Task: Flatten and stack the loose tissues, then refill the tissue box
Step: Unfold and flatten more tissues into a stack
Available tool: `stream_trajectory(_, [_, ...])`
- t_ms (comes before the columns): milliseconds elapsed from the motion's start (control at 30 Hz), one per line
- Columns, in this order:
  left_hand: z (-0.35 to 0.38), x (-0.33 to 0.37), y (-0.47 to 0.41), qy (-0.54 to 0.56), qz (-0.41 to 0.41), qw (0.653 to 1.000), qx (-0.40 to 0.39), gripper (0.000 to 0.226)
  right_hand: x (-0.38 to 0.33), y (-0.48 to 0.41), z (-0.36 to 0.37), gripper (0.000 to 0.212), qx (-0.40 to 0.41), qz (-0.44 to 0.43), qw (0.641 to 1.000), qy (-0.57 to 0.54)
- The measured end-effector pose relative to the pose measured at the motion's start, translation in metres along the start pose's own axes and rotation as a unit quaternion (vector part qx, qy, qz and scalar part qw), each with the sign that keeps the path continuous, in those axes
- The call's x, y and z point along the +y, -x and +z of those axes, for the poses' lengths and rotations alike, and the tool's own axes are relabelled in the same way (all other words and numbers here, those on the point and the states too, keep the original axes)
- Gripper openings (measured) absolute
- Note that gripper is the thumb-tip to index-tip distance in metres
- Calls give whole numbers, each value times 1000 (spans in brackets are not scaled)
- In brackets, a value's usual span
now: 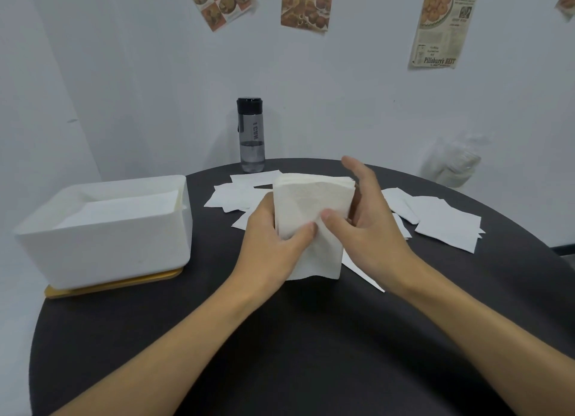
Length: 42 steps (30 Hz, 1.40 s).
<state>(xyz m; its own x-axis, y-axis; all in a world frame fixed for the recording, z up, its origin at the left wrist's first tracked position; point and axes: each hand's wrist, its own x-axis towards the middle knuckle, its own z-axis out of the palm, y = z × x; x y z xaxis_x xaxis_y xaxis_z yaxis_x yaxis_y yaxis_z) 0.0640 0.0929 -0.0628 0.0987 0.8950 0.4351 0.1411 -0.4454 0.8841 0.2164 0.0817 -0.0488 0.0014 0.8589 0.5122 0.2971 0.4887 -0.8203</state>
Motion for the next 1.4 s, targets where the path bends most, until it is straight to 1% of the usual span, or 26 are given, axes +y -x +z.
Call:
stream_trajectory(33, [-1, 2, 0, 2, 4, 1000, 3, 47, -1, -1, -1, 71, 7, -8, 1000, -1])
stream_trajectory(100, [-2, 4, -1, 15, 16, 1000, 16, 49, -2, -2, -3, 70, 14, -9, 999, -44])
stream_trajectory(133, [-2, 5, -1, 25, 20, 999, 17, 54, -2, -2, -5, 74, 7, -3, 998, -59])
stream_trajectory(200, [-2, 3, 1, 35, 8, 999, 0, 67, -1, -1, -7, 82, -17, 11, 998, -51])
stream_trajectory(267, [-2, 1, 2, 25, -11, 999, -16, 69, 1, -1, -9, 81, -32, 25, 998, -49])
stream_trajectory(333, [-1, -2, 2, 14, -20, 999, -28, 62, 1, -2, -10, 72, -32, 28, 998, -40])
stream_trajectory(400, [-3, -2, 0, 11, -29, 999, -40, 54, 2, -5, -10, 57, -9, 17, 999, -37])
stream_trajectory(500, [-11, 1, -5, 7, -34, 999, -33, 45, 0, -9, -13, 36, 36, 47, 984, -169])
stream_trajectory(533, [-17, 3, -8, 11, -28, 999, -21, 42, 0, -10, -15, 31, 39, 62, 976, -204])
stream_trajectory(567, [-23, 5, -11, 14, -18, 1000, -7, 40, 2, -12, -19, 28, 32, 74, 974, -211])
stream_trajectory(600, [-29, 7, -13, 15, -4, 1000, 6, 39, 3, -14, -24, 28, 16, 76, 980, -182])
stream_trajectory(667, [-41, 9, -17, -2, 27, 1000, 13, 38, 5, -15, -31, 32, -53, 69, 996, -27])
stream_trajectory(700, [-44, 10, -17, -19, 38, 999, 5, 37, 3, -14, -31, 35, -87, 70, 993, 42])
stream_trajectory(733, [-45, 12, -17, -34, 46, 998, -8, 36, 3, -13, -31, 37, -111, 72, 988, 75])
stream_trajectory(767, [-46, 11, -17, -48, 53, 997, -18, 36, 4, -11, -29, 37, -123, 72, 988, 64])
stream_trajectory(800, [-45, 11, -16, -57, 59, 996, -21, 39, 3, -10, -25, 36, -126, 73, 989, 26])
stream_trajectory(833, [-45, 9, -17, -61, 67, 996, -9, 46, 3, -8, -22, 35, -124, 76, 989, -21])
stream_trajectory(900, [-44, 4, -19, -48, 69, 996, 42, 66, 8, -7, -17, 34, -93, 78, 988, -95])
stream_trajectory(933, [-43, 4, -19, -28, 55, 996, 60, 74, 10, -7, -15, 34, -77, 76, 987, -120])
stream_trajectory(1000, [-38, 1, -18, 5, 16, 998, 66, 74, 14, -6, -11, 36, -57, 81, 985, -141])
stream_trajectory(1100, [-32, -12, -13, -12, -10, 998, 61, 61, 23, -2, -6, 53, -52, 111, 987, -104])
stream_trajectory(1200, [-31, -27, -6, -30, -34, 998, 48, 62, 28, 1, -2, 75, -29, 129, 989, -59])
stream_trajectory(1233, [-31, -31, -4, -21, -47, 998, 43, 63, 29, 1, -1, 76, -25, 127, 990, -54])
stream_trajectory(1300, [-30, -35, -2, -3, -67, 997, 32, 57, 31, 1, 2, 66, -26, 116, 993, -14])
stream_trajectory(1367, [-29, -35, -3, -7, -64, 998, 21, 45, 31, 1, 2, 55, -17, 95, 994, 47])
stream_trajectory(1400, [-29, -33, -3, -10, -55, 998, 22, 42, 31, 0, 2, 53, -2, 80, 995, 55])
